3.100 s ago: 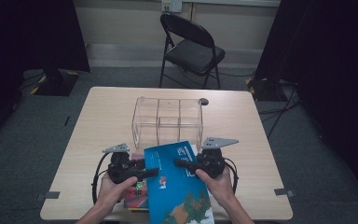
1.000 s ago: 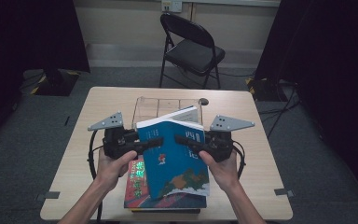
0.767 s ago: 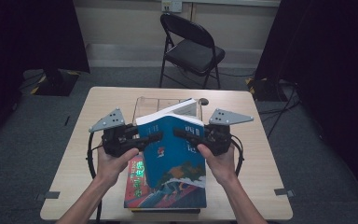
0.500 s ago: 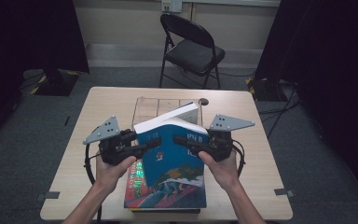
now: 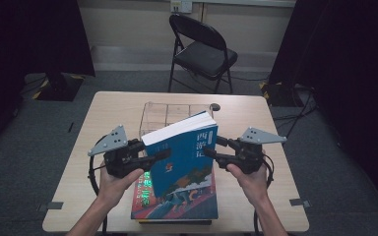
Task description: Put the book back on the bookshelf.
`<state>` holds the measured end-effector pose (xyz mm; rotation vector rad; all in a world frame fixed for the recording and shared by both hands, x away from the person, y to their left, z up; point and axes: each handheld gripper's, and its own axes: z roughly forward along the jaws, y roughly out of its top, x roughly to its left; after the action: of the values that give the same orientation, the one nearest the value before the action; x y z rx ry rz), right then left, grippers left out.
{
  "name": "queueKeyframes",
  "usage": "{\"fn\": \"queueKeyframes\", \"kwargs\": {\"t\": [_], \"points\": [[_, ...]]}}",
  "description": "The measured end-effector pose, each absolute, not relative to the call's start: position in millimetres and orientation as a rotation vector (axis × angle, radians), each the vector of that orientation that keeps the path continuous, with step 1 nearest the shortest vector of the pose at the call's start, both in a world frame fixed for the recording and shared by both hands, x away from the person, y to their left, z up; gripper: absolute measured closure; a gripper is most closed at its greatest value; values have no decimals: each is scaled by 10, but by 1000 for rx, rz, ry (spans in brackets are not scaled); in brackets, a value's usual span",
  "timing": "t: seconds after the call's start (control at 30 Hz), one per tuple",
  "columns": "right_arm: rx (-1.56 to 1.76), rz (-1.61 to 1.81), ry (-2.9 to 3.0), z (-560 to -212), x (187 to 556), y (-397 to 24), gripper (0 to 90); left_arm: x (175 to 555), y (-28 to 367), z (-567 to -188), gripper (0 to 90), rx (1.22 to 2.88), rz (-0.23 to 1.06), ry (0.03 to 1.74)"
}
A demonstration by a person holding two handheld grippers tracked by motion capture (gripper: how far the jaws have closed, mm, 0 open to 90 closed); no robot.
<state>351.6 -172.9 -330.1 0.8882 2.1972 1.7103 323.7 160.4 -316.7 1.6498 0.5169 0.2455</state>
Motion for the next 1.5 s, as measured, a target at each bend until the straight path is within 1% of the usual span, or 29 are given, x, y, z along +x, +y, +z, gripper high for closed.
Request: {"fn": "queueKeyframes", "kwargs": {"t": [0.1,0.3,0.37,0.7,0.97,1.1,1.27,1.5], "points": [[865,1711,2233,-3361,3559,-1661,448,3216,1590,-3161,599,1661,261,520],[865,1678,2237,-3346,3542,-1655,461,3212,1543,-3159,580,1673,232,513],[855,1672,2238,-3339,3521,-1654,462,3209,1485,-3176,576,1700,250,504],[852,1602,2232,-3309,3470,-1631,495,3255,1420,-3209,599,1711,288,515],[851,1618,2239,-3317,3487,-1653,506,3265,1363,-3273,601,1700,310,491],[848,1644,2235,-3332,3484,-1689,533,3270,1330,-3300,600,1687,319,507],[845,1648,2238,-3334,3483,-1698,534,3282,1286,-3294,592,1715,320,515],[850,1646,2227,-3347,3491,-1693,535,3299,1281,-3312,592,1705,323,530]]}}
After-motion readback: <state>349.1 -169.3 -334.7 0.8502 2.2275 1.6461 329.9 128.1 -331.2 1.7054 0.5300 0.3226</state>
